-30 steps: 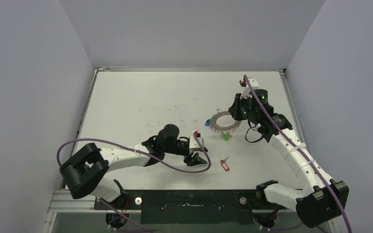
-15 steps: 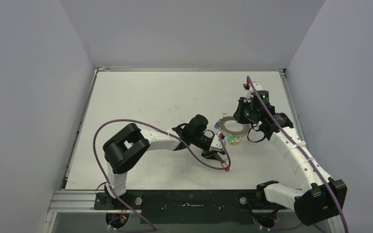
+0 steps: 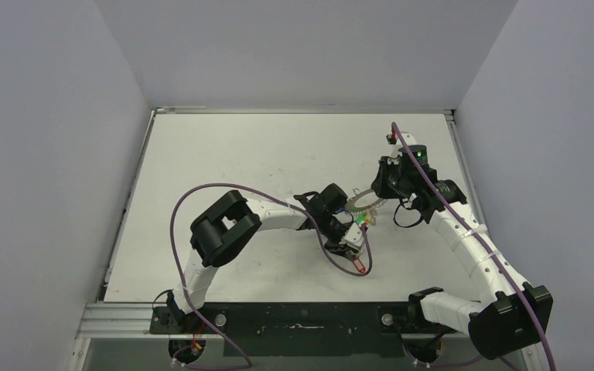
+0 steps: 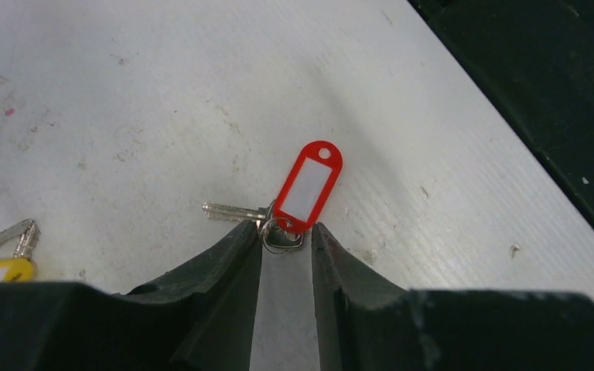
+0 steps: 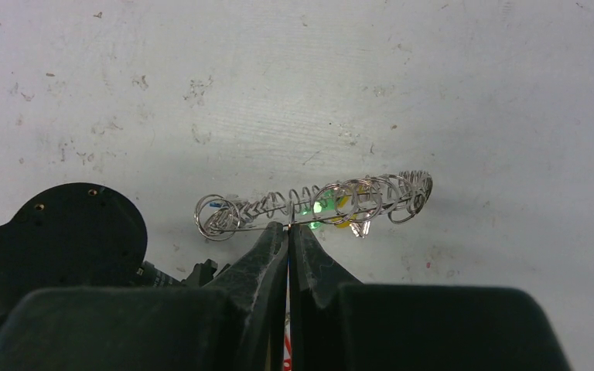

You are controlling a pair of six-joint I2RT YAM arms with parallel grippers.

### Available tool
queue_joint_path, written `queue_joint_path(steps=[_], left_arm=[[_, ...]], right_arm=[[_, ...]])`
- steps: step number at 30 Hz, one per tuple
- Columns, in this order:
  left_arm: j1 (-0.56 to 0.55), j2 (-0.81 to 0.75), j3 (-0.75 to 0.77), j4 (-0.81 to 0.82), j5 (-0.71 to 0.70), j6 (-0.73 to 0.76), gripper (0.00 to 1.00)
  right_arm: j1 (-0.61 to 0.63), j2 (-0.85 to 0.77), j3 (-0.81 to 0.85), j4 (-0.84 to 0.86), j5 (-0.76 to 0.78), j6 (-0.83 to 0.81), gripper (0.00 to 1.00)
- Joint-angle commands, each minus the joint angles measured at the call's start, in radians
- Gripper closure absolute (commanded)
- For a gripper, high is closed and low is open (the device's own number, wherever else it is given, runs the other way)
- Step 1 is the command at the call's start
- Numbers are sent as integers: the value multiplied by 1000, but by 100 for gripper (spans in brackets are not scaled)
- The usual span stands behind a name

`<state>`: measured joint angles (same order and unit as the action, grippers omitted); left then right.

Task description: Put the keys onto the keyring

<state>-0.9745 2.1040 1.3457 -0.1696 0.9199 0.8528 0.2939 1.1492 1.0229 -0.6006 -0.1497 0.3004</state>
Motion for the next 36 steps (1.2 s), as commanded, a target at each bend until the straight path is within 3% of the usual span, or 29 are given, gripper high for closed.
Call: queue_joint_path(steps=[1, 11, 16, 27, 36], left_arm=[[-9, 33, 62, -137, -8, 113, 72], [-18, 60, 76, -77, -54, 53, 71], [-19, 32, 56, -50, -54, 50, 63], [-18, -34, 7, 107, -20, -45, 67], [-17, -5, 45, 60, 0, -28, 62]], right_arm=[[-7, -17, 19, 35, -5, 1, 100], [-7, -11, 23, 47, -28, 1, 100], [-7, -8, 20, 53, -37, 3, 100], [-6, -5, 13, 63, -48, 9, 100], [-6, -3, 11, 65, -48, 11, 100]])
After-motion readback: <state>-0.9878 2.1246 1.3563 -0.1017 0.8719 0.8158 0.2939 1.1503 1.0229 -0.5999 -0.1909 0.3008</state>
